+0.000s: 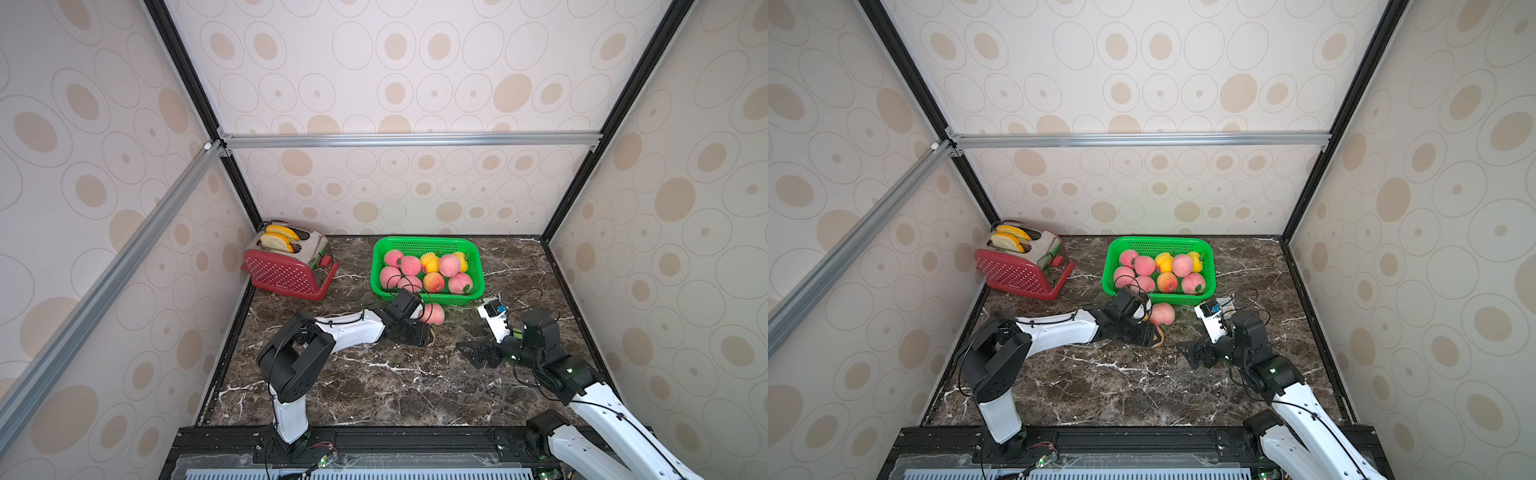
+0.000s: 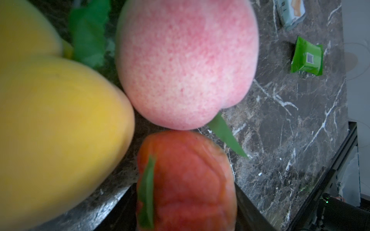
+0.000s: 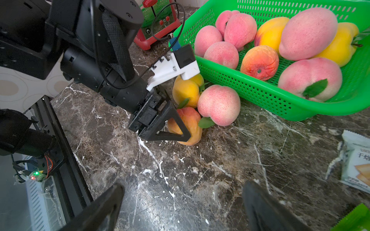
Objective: Put the peaches into the basket
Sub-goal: Pick up the peach from the center of the board.
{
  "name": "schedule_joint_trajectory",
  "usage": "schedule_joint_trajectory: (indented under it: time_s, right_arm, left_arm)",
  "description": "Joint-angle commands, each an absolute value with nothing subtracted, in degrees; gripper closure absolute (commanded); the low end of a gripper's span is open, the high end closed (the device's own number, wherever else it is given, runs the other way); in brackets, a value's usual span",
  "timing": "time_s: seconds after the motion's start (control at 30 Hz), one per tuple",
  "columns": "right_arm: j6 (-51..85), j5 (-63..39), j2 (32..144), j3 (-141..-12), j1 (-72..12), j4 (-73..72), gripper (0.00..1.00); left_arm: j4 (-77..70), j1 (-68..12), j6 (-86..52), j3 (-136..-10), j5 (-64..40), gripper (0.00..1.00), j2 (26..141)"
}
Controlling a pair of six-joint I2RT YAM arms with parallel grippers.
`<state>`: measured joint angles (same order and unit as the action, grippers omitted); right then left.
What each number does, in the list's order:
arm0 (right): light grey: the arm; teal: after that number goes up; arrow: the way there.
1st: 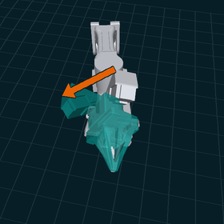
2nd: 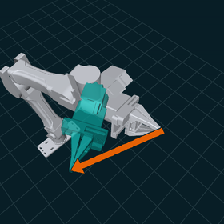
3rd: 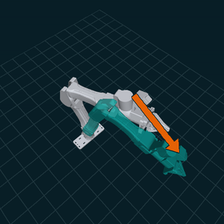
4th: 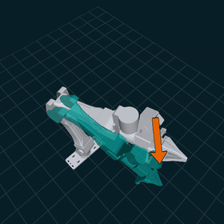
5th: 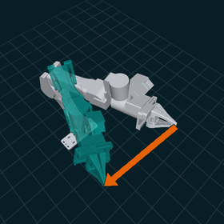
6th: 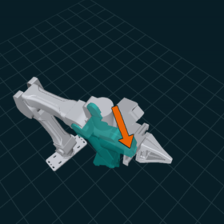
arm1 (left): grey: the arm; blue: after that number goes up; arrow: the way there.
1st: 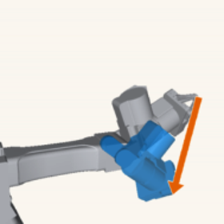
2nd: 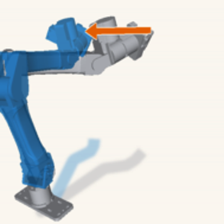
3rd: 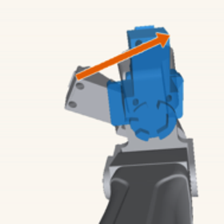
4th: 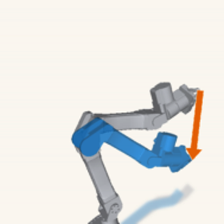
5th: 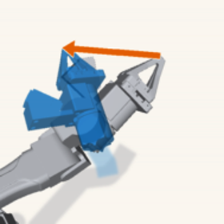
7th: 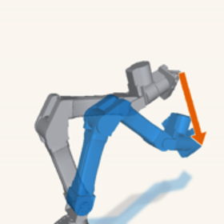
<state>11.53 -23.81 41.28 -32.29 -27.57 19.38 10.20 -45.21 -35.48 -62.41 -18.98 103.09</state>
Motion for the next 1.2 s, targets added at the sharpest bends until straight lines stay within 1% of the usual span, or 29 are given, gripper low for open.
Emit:
schedule_joint_trajectory:
  time_s: [0.0,0.17,0.33,0.47,0.6,0.77,0.97,1.17]
  right_arm:
    - [11.15,-22.72,40.62,-32.15,-27.77,20.82,0.03]
    - [11.95,-20.83,38.6,-32.95,-27.77,20.4,0.02]
    - [12.06,-21.08,39.0,-34.4,-27.77,20.85,0.02]
    - [12.37,-20.75,38.3,-34.45,-27.77,21.07,0.01]
    - [12.23,-20.87,37.4,-34.37,-27.76,21.78,0.01]
    - [11.74,-20.97,36.72,-34.18,-27.77,23.22,0.0]
    - [11.88,-21.41,36.21,-33.84,-27.77,22.77,0.0]
    - [12.35,-18.01,35.46,-33.8,-27.76,22.86,0.0]
  left_arm:
    - [12.44,-46.49,-36.13,-63.79,-18.03,0.38,99.3]
    - [14.68,-46.77,-36.28,-64.71,-17.67,0.38,95.89]
    - [22.58,-46.79,-31.4,-71.32,-13.93,0.38,94.2]
    - [29.22,-46.59,-26.22,-79.11,-11.23,0.37,96.53]
    - [32.16,-45.94,-24.75,-85.88,-11.32,0.36,99.22]
    - [38.38,-44.06,-22.27,-97.56,-11.43,0.36,104.0]
    - [38.3,-38.85,-22.49,-105.58,-14.7,0.36,109.08]
    - [38.85,-36.88,-19.89,-111.94,-15.4,0.36,114.17]
